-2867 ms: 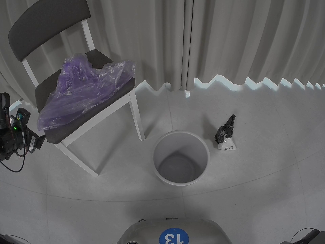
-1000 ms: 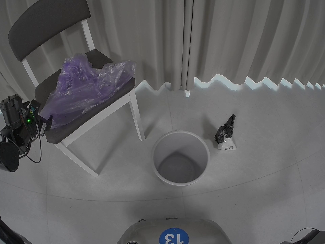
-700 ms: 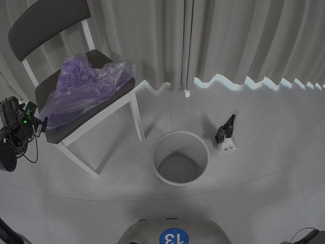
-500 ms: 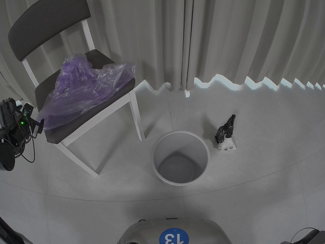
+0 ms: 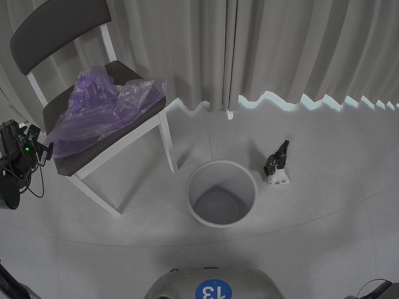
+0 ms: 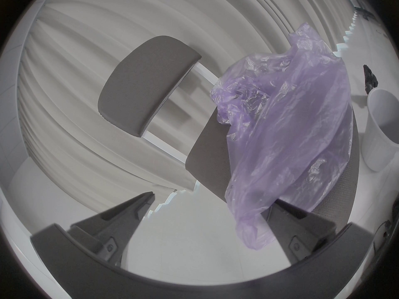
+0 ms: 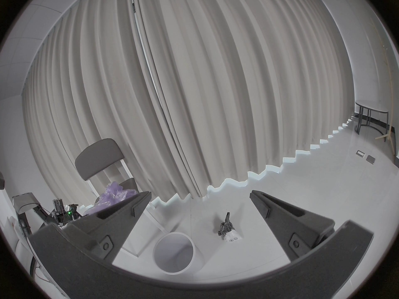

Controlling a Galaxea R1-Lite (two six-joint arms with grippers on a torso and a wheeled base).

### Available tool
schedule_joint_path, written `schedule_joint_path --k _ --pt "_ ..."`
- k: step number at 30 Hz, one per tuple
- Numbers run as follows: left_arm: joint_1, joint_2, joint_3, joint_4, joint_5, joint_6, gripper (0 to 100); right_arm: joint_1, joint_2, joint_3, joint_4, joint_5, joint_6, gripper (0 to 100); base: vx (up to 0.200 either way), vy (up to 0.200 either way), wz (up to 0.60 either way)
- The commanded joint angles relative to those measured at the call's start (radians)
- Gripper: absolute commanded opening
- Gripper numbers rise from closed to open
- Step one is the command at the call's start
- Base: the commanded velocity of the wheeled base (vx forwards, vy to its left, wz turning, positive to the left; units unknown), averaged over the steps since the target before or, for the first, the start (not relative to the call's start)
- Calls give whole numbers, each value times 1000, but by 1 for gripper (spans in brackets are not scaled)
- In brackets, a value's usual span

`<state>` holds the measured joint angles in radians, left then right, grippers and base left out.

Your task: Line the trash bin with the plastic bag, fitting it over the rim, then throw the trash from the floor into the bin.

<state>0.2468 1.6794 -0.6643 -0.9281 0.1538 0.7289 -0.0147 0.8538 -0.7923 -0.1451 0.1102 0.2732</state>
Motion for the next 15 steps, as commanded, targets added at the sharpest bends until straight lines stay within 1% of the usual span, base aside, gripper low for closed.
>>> schedule_joint_path --k 1,15 --pt "0 5 0 -2 1 3 0 -2 1 -1 -1 0 0 100 0 0 0" --pt "-1 3 -12 -9 3 -5 0 -2 7 1 -1 0 0 100 0 0 0"
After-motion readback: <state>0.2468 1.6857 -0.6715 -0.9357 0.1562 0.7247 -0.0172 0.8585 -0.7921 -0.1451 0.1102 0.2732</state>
